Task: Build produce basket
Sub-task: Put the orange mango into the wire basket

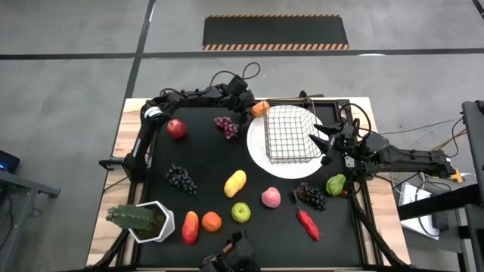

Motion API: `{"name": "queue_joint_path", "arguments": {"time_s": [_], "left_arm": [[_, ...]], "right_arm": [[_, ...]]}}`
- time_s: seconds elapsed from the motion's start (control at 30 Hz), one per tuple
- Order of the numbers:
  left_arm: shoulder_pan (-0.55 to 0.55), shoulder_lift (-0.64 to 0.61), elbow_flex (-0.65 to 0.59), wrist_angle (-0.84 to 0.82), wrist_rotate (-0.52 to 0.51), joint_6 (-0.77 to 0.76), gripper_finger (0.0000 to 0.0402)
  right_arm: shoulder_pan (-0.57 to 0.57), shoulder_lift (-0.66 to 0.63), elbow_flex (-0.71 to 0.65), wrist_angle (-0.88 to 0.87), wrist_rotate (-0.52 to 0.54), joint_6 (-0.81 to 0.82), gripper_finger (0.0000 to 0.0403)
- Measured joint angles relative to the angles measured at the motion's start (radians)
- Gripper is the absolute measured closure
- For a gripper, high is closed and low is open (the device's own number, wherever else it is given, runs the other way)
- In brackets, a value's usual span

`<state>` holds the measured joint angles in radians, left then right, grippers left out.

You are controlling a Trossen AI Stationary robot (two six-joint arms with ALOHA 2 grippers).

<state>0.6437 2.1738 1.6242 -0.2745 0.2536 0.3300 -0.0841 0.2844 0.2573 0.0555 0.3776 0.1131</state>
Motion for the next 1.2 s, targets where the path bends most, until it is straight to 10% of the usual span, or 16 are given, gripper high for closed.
{"name": "queue_joint_path", "arguments": {"time_s": [0.67, 1.2], "left_arm": [[0.000, -0.172, -0.015, -0.014, -0.022, 0.018, 0.0096], [-0.004, -0.217, -0.166, 0.371, -0.026, -0.122, 0.0096]], "right_arm": [[-0.004, 0.124, 0.016, 0.104, 0.035, 0.015, 0.0179], [-0.075, 0.493, 0.504, -0.204, 0.043, -0.098, 0.0258]]}}
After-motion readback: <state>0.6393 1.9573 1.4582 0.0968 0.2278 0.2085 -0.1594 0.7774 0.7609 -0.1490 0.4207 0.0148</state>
